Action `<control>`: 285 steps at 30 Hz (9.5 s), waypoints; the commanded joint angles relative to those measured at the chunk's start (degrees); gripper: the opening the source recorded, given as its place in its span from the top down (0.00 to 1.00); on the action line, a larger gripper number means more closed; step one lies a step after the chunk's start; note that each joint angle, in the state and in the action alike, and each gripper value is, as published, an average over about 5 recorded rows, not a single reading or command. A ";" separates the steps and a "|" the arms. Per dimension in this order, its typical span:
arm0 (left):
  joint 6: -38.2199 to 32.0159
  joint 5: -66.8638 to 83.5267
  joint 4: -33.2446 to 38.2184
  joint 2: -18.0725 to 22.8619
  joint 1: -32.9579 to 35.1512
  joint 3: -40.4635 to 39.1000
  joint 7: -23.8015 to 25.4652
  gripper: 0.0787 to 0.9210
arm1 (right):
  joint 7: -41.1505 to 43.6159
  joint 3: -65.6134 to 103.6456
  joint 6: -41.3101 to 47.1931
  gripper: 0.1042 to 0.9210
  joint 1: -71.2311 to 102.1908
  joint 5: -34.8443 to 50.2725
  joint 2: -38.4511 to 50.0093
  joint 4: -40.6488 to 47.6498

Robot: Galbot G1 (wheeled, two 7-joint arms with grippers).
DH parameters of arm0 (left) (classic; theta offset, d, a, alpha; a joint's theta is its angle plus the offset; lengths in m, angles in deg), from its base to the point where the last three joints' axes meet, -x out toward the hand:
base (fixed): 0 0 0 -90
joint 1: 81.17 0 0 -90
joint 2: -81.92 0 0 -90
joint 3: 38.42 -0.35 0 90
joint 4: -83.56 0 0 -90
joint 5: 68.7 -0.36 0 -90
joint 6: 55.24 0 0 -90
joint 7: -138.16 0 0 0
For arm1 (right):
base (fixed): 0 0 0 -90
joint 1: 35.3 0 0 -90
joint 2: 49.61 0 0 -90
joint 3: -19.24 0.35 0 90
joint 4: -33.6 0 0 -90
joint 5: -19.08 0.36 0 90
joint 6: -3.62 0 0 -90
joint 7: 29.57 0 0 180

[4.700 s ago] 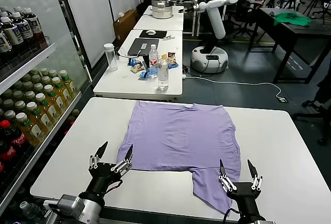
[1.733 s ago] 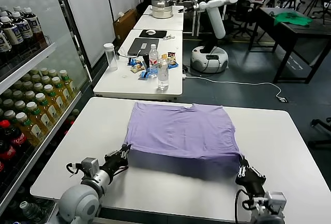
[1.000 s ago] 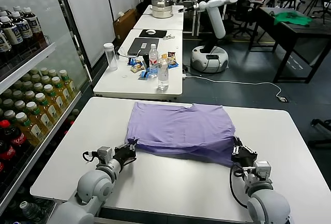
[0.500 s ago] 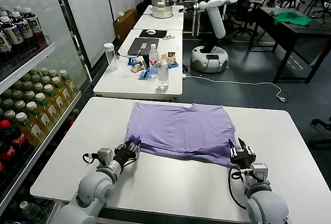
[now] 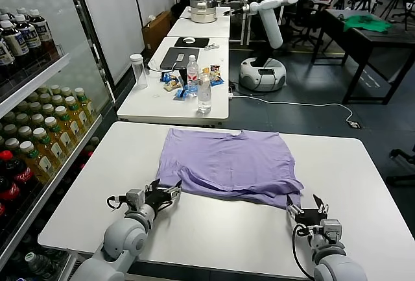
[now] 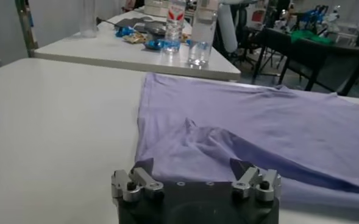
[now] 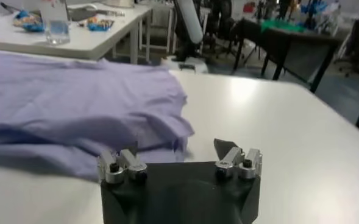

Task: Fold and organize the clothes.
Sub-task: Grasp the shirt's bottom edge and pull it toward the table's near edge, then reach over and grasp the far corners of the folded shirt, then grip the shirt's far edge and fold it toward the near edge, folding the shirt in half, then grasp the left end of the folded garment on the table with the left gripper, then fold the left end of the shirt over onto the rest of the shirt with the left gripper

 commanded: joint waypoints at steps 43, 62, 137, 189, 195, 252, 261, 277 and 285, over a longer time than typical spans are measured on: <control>-2.08 -2.37 24.18 -1.95 28.25 6.47 -2.62 0.98 | 1.84 7.74 -0.14 0.97 29.17 -3.66 -1.13 -22.99; 2.40 -3.27 28.08 -4.15 33.71 10.29 -2.26 0.98 | 3.68 6.11 0.42 0.95 33.29 -12.50 -0.67 -20.53; 4.43 5.85 -17.71 0.06 -18.48 -10.02 -3.95 0.32 | 1.55 -22.34 3.74 0.54 -48.92 16.95 5.13 44.80; 3.60 10.58 8.35 -9.28 1.32 -2.88 -2.62 0.98 | 1.28 6.42 3.65 0.99 0.26 17.20 11.39 -5.81; 5.14 8.25 7.67 -10.18 1.86 -2.98 -2.12 0.98 | 1.05 6.14 3.67 0.99 1.37 16.12 10.45 -5.30; -5.92 -16.98 6.30 7.56 13.90 -1.05 -10.10 0.54 | 1.41 8.66 0.77 0.12 10.05 8.02 5.27 -12.56; -6.36 -14.64 5.75 5.53 13.12 1.18 -9.13 0.84 | 1.36 8.84 0.73 0.12 10.44 8.03 4.93 -12.87; -6.48 -6.46 9.48 -5.70 12.69 19.66 -7.99 0.94 | 0.91 8.68 0.73 0.12 10.44 8.02 4.45 -12.94; -5.09 0.75 9.51 -11.08 11.01 28.31 -6.94 0.94 | 0.68 7.81 0.75 0.12 9.78 8.00 4.38 -12.39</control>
